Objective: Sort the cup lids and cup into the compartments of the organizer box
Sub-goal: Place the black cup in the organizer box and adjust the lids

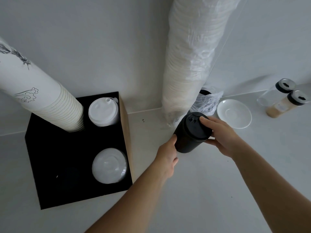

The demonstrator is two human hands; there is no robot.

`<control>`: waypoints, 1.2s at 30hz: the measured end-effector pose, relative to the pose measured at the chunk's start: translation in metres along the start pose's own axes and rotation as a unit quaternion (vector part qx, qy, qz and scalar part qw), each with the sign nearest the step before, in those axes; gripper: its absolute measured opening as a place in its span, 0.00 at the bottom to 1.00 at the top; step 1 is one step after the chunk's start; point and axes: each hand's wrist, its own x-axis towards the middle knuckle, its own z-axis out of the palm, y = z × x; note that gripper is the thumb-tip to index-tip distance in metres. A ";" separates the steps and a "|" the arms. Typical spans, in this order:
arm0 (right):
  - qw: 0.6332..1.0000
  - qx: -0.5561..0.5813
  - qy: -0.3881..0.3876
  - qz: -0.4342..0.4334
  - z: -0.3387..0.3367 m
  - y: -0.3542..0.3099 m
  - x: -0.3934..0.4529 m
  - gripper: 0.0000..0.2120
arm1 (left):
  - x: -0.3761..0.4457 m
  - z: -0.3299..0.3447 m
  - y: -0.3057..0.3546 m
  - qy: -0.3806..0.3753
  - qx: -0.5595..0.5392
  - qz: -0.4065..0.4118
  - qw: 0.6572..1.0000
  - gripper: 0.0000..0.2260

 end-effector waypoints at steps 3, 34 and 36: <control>1.000 0.012 -0.004 0.011 -0.009 0.009 0.001 0.09 | 0.002 0.000 0.000 0.016 -0.032 -0.005 0.999 0.24; 0.996 -0.002 -0.066 -0.067 0.060 -0.011 -0.116 0.12 | -0.121 -0.087 -0.033 0.025 -0.082 0.104 0.991 0.12; 0.994 -0.018 -0.079 -0.077 0.071 -0.012 -0.126 0.12 | -0.131 -0.100 -0.039 0.024 -0.089 0.121 0.988 0.11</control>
